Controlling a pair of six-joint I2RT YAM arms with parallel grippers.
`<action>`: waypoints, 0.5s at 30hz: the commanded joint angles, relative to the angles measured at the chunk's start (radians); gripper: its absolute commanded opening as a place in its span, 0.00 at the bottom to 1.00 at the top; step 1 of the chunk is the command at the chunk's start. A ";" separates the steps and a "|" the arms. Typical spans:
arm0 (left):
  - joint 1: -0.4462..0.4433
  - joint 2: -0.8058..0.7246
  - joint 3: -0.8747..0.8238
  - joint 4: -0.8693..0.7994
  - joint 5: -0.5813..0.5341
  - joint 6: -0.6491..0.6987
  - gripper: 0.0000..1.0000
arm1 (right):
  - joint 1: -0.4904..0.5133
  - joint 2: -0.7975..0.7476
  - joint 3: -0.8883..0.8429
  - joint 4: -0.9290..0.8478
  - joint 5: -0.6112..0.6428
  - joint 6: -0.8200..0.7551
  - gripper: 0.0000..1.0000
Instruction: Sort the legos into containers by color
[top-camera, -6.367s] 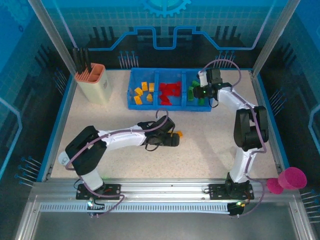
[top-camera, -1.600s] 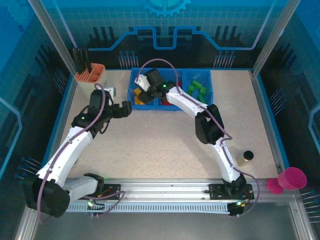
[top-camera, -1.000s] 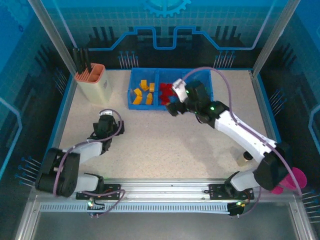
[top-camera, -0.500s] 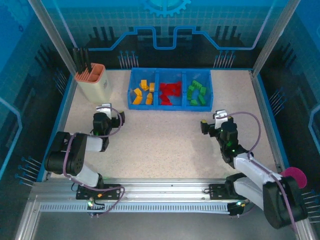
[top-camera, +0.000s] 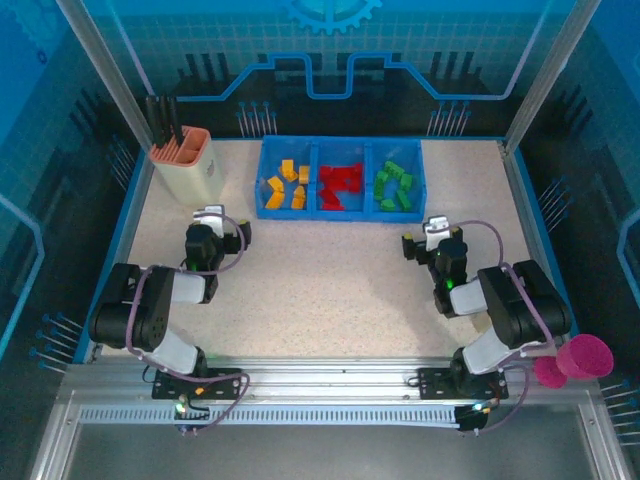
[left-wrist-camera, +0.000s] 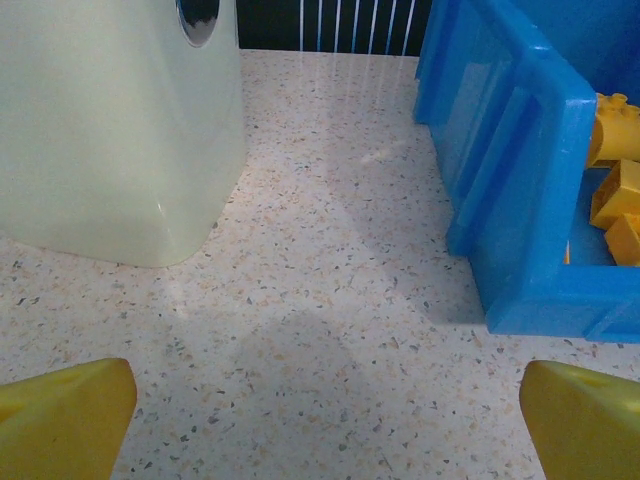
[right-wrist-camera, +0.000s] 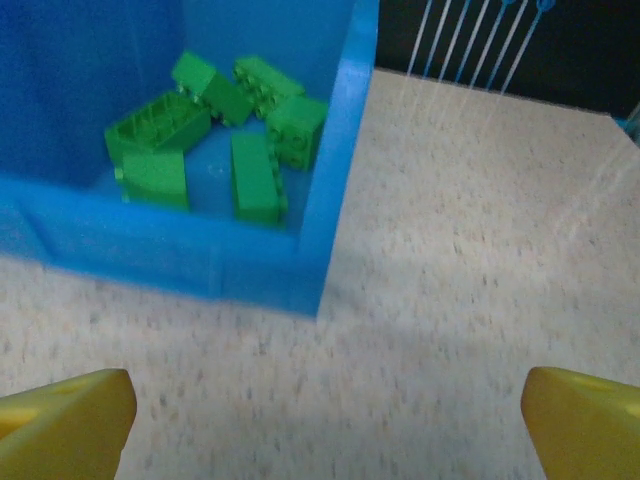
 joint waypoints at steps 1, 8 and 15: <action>0.003 0.002 0.001 0.030 0.024 0.008 0.99 | -0.047 -0.026 0.082 -0.118 -0.060 0.036 1.00; 0.003 0.002 0.001 0.029 0.024 0.008 0.99 | -0.065 -0.026 0.081 -0.119 -0.050 0.058 1.00; 0.004 0.005 0.010 0.014 0.037 0.011 0.99 | -0.065 -0.026 0.081 -0.118 -0.051 0.059 1.00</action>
